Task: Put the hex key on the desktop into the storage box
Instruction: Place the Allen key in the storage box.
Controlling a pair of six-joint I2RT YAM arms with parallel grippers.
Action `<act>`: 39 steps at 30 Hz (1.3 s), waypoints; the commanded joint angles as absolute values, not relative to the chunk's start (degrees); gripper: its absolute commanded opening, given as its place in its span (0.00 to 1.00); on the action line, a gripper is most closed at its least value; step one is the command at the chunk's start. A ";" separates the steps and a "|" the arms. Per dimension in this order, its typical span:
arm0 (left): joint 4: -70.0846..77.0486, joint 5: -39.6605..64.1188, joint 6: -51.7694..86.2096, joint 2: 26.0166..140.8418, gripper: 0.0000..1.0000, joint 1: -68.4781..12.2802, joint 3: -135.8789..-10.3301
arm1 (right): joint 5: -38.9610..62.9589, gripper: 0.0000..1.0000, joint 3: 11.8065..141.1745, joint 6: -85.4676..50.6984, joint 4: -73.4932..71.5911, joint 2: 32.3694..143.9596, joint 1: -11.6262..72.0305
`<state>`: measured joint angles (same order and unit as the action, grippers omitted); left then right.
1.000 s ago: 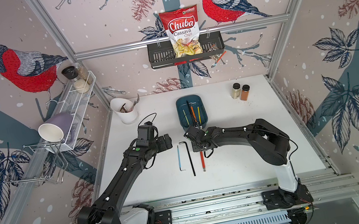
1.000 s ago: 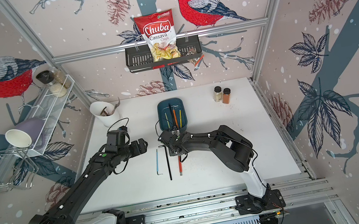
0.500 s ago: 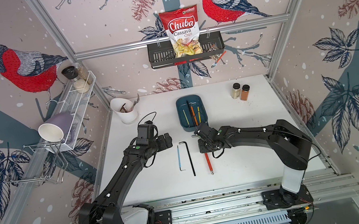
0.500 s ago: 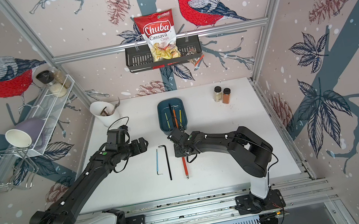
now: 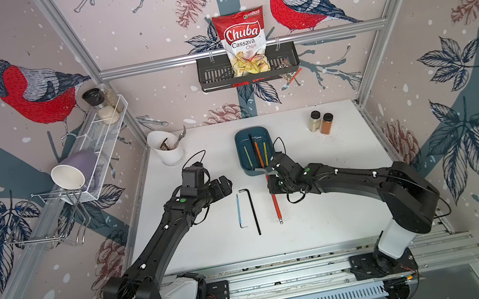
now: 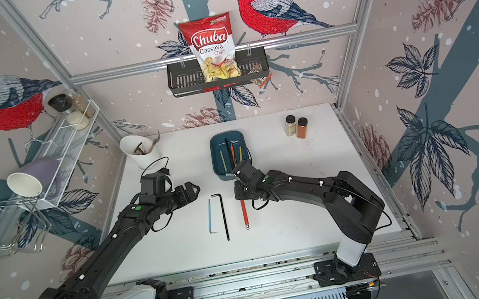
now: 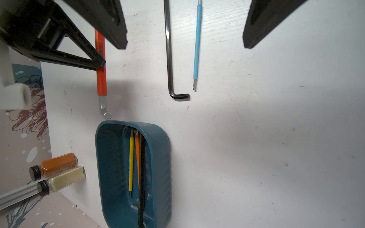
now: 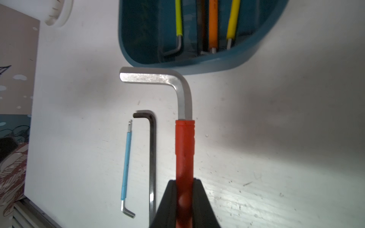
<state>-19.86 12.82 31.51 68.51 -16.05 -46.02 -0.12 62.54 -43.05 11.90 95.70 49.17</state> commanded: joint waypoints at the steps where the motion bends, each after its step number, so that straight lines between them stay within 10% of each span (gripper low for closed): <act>1: -17.69 15.19 33.32 69.47 0.95 -16.41 -46.89 | 1.94 0.00 64.96 -40.42 8.14 95.73 48.48; 39: -17.00 13.69 27.65 68.72 0.96 -18.09 -51.46 | 11.70 0.00 85.59 -39.21 9.28 109.29 35.18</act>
